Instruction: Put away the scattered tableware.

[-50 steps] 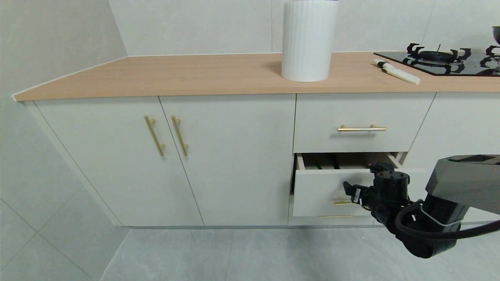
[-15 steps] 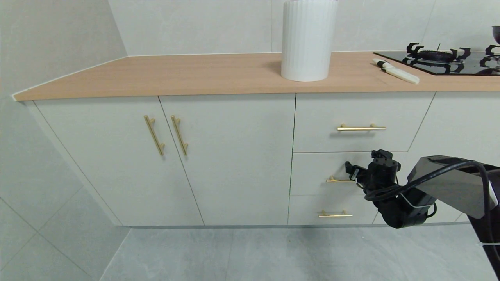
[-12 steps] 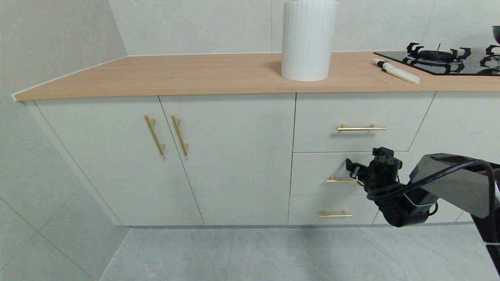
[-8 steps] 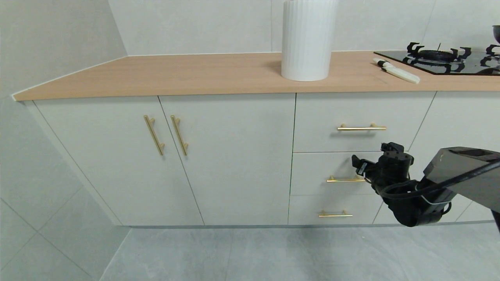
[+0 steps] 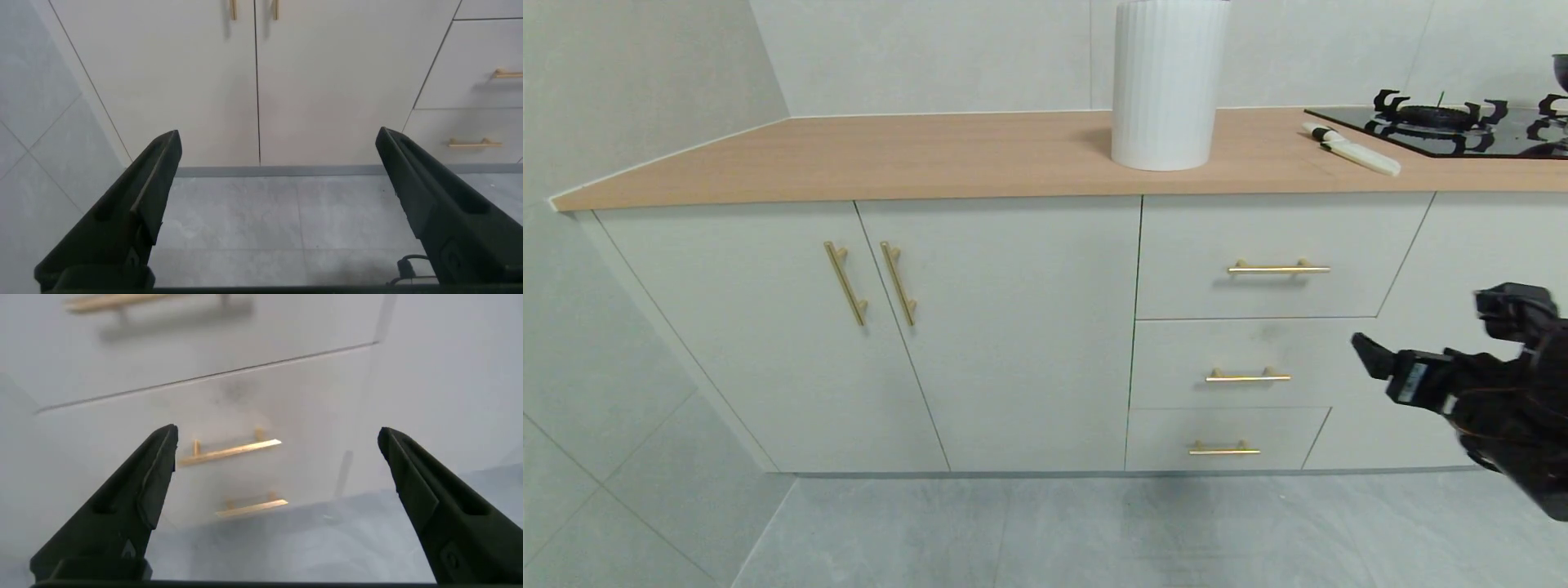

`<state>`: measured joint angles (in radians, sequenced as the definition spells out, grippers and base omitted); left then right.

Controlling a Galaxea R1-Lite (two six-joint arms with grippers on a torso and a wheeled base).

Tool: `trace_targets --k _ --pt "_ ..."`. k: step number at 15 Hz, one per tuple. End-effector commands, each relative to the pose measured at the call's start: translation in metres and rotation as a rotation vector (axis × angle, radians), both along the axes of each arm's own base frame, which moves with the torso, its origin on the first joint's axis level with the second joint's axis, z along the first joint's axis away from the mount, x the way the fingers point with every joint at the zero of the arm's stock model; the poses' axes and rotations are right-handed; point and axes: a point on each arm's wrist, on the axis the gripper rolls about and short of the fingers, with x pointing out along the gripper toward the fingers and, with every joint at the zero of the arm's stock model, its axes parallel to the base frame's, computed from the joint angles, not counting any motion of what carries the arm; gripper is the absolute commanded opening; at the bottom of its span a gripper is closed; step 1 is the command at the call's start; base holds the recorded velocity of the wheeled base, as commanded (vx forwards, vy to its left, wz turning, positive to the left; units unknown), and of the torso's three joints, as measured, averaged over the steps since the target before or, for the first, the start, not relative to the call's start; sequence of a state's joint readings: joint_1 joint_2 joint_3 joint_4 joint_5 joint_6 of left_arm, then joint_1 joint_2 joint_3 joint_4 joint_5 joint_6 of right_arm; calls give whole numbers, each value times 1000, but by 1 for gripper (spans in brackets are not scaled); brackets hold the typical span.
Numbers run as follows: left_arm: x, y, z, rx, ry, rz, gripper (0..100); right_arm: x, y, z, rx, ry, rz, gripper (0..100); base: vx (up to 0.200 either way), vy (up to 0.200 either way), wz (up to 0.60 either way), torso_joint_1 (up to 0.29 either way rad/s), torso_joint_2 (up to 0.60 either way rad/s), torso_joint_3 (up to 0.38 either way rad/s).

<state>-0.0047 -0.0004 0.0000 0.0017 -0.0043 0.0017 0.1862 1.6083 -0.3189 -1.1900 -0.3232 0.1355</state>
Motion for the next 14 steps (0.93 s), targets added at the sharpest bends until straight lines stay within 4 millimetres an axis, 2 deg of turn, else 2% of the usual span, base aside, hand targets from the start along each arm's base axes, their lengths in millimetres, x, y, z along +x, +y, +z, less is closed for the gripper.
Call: trace_targets --k 1,3,6,7,8,11,13,14 --pt "0 0 0 0 0 0 100 -132 -25 29 -94 -151 -6 100 0 0 0 0 0 0" --pt "0 0 0 0 0 0 100 -178 -34 51 -107 -163 -9 100 0 0 0 0 0 0" --pt "0 0 0 1 0 0 100 -243 -45 66 -119 -131 -66 100 0 0 0 0 0 0" --pt "0 0 0 0 0 0 100 -251 -45 67 -119 -146 -87 100 0 0 0 0 0 0" --pt "0 0 0 0 0 0 100 -269 -45 64 -124 -214 -124 100 0 0 0 0 0 0" --pt "0 0 0 0 0 0 100 -301 -46 48 -181 -324 -149 100 0 0 0 0 0 0" --pt "0 0 0 0 0 0 100 -314 -42 37 -194 -372 -133 100 0 0 0 0 0 0" --pt "0 0 0 0 0 0 100 -311 -41 34 -192 -363 -107 100 0 0 0 0 0 0"
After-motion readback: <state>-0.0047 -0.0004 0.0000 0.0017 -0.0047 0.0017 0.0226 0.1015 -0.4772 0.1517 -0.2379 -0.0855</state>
